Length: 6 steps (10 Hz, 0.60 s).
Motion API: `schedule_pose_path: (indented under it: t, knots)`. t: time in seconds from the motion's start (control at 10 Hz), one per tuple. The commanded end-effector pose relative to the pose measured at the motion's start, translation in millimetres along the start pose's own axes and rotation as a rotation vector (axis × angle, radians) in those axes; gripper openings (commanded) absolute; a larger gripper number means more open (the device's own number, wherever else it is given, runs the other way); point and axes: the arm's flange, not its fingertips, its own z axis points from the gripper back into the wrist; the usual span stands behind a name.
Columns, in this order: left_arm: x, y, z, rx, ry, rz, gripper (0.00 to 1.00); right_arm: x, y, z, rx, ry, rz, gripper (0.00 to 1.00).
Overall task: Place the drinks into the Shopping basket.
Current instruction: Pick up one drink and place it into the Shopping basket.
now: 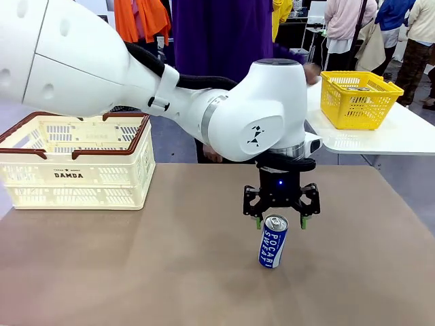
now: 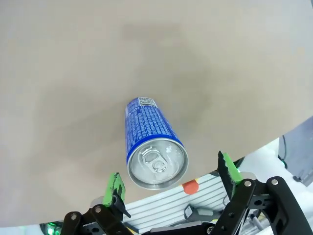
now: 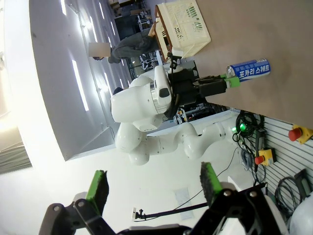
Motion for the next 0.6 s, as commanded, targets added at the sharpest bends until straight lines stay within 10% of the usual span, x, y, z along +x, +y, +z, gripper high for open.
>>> schedule_pose_path:
  t: [0.0, 0.5]
  knots:
    - [9.5, -9.0, -12.9, 0.058, 0.007, 0.052, 1.00, -1.6, 2.7, 0.4, 0.004, -0.002, 0.008, 1.00]
    - [14.3, -4.9, -34.4, 0.103, 0.044, 0.066, 1.00, -1.6, 2.7, 0.4, 0.004, -0.002, 0.008, 1.00]
